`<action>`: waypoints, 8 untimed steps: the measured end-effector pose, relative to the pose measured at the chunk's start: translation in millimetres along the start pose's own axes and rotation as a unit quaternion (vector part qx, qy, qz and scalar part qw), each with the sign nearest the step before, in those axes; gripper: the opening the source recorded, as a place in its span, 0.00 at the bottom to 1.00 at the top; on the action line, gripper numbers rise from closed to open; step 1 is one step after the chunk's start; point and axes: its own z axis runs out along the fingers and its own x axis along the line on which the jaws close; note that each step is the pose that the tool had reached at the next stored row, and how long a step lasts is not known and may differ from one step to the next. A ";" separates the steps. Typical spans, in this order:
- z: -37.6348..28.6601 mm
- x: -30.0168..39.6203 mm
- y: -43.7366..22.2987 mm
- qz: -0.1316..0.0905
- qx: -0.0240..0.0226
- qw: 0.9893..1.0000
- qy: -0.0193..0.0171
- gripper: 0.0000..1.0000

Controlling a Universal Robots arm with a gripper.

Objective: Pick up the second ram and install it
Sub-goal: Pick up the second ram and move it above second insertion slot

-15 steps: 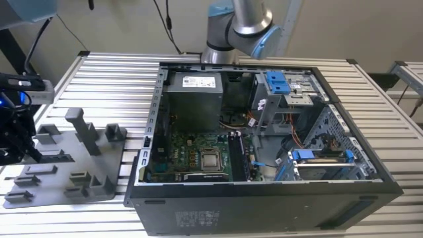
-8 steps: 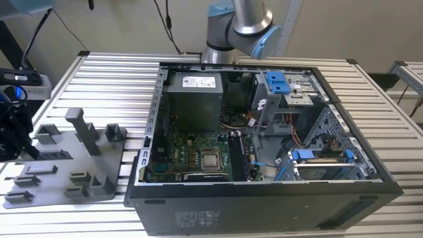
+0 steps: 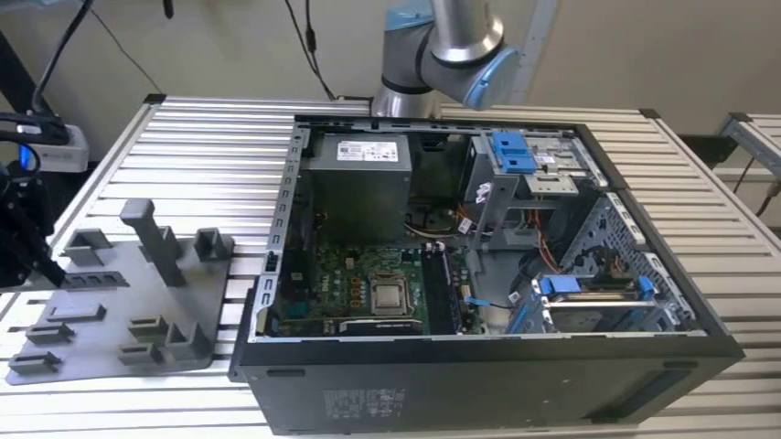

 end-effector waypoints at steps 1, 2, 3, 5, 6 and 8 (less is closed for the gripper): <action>-1.6 -0.1 0.0 0.000 0.000 1.000 0.000 0.14; -3.4 -0.2 -0.1 0.000 0.000 1.000 0.000 0.14; -5.0 -0.2 -0.1 0.000 0.000 1.000 0.000 0.14; -8.1 -0.4 -0.2 0.000 0.000 1.000 0.000 0.14; -9.5 -0.5 -0.2 0.000 0.000 1.000 0.000 0.14; -12.6 -0.7 -0.3 0.000 0.000 1.000 0.000 0.14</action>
